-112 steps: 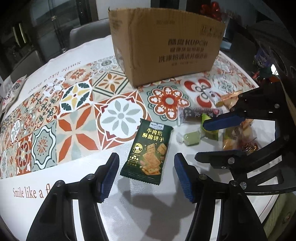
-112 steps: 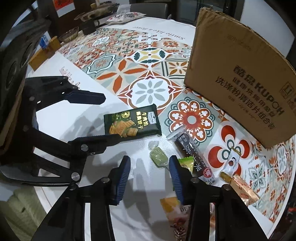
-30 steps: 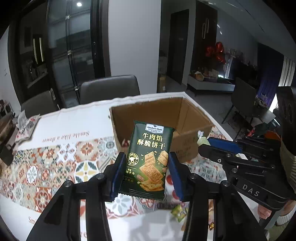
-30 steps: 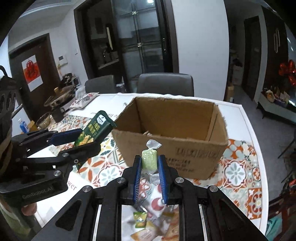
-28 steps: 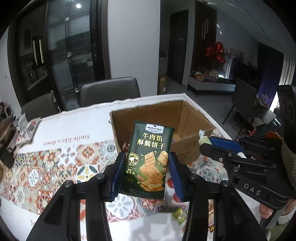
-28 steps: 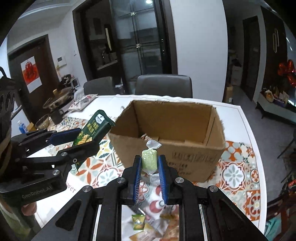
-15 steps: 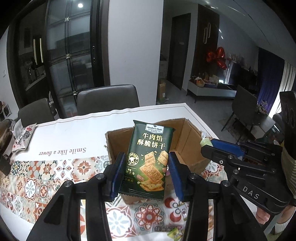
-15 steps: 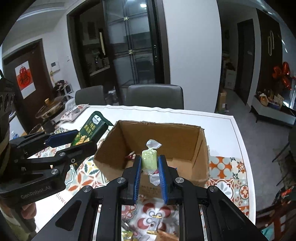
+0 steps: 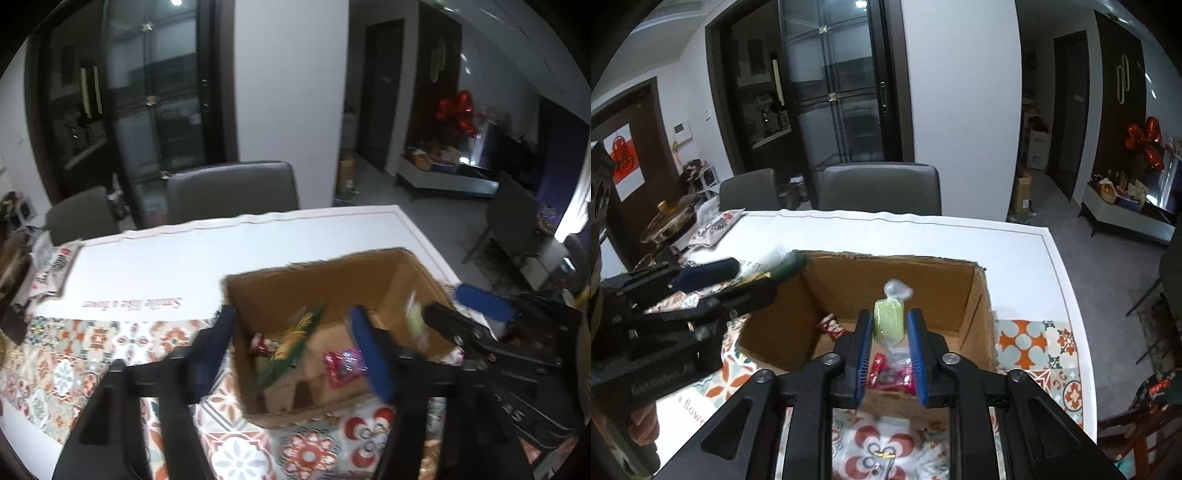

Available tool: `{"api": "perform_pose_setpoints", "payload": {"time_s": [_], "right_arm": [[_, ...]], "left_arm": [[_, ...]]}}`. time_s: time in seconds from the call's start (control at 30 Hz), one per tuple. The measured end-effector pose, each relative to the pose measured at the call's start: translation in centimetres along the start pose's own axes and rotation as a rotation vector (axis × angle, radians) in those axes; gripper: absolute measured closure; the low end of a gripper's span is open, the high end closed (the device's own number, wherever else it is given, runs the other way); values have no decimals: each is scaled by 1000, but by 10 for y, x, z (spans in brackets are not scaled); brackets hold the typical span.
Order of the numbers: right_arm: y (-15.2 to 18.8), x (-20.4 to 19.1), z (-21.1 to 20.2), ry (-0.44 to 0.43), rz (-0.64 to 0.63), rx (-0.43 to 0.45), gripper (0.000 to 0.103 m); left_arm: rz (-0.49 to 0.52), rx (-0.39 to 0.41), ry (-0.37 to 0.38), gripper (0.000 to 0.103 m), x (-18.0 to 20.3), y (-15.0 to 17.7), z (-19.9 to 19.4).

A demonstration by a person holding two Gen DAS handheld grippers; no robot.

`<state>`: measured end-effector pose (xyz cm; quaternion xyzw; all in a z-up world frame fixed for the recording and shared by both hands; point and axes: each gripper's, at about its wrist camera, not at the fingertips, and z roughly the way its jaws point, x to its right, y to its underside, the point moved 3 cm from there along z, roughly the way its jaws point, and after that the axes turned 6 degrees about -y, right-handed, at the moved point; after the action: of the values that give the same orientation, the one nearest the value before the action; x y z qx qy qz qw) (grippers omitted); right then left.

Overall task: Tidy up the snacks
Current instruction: 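Carry the cracker packet and candy into the box and release both, then grasp the DENMAS cheese ball packet with the left tool while the right tool grasps a clear-wrapped cake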

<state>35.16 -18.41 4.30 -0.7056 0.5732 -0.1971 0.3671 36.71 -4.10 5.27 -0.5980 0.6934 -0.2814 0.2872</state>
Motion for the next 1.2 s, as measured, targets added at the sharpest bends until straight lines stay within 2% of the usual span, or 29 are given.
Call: {"api": "perform_pose_setpoints", "payload": {"time_s": [0.07, 0.17, 0.4, 0.6, 0.77, 0.97, 1.2], "right_arm": [[2, 6, -2, 34, 24, 4, 55], [10, 7, -9, 59, 11, 9, 55], [39, -1, -34, 49, 3, 26, 55], [72, -6, -52, 17, 22, 14, 55], [100, -6, -61, -18, 66, -10, 55], [131, -3, -71, 8, 92, -7, 55], [164, 1, -81, 6, 108, -34, 55]], "left_arm": [[7, 17, -17, 33, -2, 4, -5], [28, 26, -39, 33, 0, 16, -14], [35, 36, 30, 33, 9, 50, -43], [53, 66, 52, 33, 23, 77, -67], [53, 53, 87, 34, 33, 100, -77], [79, 45, 103, 35, 46, 131, -86], [107, -5, 172, 37, 62, 167, -85]]}}
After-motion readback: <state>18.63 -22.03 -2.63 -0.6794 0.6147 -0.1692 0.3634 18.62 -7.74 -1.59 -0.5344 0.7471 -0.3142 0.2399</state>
